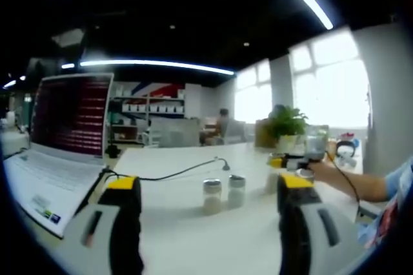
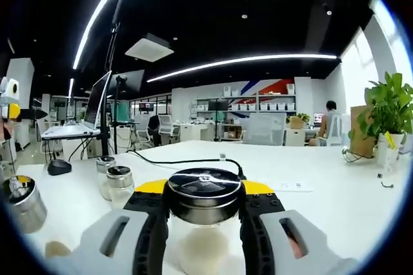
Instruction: Rotate the seasoning bottle until the label or dispensing opening points toward the visible target arrow and the bottle remains upright within the marked orientation range
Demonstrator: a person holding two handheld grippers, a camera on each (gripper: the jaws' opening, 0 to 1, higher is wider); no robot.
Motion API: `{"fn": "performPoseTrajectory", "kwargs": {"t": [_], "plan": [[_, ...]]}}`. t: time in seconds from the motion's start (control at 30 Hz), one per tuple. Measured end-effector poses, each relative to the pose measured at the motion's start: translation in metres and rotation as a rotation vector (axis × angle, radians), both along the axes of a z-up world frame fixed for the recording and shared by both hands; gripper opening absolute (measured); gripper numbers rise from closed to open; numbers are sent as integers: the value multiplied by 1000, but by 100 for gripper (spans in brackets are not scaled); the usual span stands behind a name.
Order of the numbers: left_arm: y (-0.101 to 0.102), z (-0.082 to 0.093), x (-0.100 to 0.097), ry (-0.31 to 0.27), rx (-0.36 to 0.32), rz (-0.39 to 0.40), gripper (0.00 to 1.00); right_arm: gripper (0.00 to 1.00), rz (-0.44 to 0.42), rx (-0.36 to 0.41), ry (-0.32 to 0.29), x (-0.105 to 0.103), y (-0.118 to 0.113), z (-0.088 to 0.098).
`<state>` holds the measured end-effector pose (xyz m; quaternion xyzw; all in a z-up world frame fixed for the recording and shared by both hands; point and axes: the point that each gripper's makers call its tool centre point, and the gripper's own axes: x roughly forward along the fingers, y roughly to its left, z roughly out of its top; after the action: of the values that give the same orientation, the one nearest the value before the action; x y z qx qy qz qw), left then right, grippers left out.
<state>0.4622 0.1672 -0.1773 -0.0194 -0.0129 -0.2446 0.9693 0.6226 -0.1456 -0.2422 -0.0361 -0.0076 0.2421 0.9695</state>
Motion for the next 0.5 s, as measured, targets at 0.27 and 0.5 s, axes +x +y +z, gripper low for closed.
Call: {"fn": "performPoseTrajectory", "kwargs": {"t": [0.27, 0.5], "plan": [[-3, 0, 0, 2, -2, -6, 92, 41, 29, -16, -15, -23, 0, 19], [-2, -1, 1, 5, -4, -5, 92, 41, 35, -13, -13, -44, -3, 28]]}}
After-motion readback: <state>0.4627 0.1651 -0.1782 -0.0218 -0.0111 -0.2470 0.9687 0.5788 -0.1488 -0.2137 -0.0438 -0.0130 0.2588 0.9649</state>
